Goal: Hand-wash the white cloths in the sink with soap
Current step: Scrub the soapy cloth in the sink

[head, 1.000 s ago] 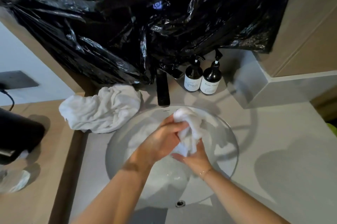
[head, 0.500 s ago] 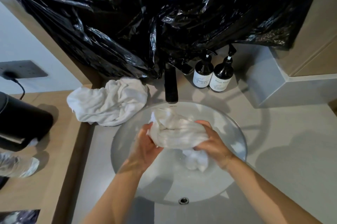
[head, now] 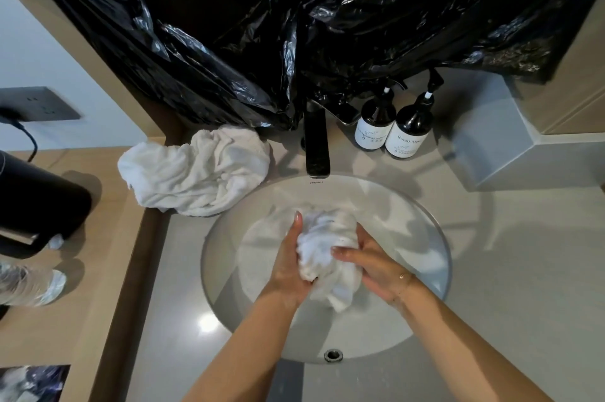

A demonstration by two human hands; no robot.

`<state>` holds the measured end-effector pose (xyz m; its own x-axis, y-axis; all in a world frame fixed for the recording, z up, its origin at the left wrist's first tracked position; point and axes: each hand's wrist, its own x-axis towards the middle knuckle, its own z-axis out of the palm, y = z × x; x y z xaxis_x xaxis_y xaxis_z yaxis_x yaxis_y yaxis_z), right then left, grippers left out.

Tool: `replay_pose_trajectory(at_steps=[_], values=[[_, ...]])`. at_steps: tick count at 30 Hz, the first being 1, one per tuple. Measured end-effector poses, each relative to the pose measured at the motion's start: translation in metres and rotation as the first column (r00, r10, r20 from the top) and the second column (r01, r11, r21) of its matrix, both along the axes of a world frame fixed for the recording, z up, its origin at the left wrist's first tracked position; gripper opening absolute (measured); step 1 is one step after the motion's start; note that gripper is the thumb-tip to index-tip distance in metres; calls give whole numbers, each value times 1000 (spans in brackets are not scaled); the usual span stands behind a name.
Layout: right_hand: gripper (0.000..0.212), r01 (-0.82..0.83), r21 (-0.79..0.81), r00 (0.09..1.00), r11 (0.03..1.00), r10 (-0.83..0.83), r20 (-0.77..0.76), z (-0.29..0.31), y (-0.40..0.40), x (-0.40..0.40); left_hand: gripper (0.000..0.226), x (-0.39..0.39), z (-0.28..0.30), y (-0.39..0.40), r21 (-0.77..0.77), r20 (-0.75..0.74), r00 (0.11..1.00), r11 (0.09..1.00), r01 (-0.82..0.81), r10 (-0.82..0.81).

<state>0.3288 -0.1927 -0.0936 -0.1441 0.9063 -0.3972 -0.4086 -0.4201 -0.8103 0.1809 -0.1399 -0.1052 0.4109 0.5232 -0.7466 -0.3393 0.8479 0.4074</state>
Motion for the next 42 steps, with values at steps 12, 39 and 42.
replay_pose_trajectory(at_steps=[12, 39, 42], values=[[28, 661, -429, 745, 615, -604, 283, -48, 31, -43, 28, 35, -23, -5, 305, -452, 850, 942, -139, 272], [41, 185, -150, 559, 971, 21, 829, -77, 5, -32, 42, -3, -69, 5, 175, -971, 215, 295, 939, -109], [41, 178, -94, 493, 980, -6, 870, -88, 0, -54, 64, 9, -93, 0, 131, -977, 184, 370, 920, -111]])
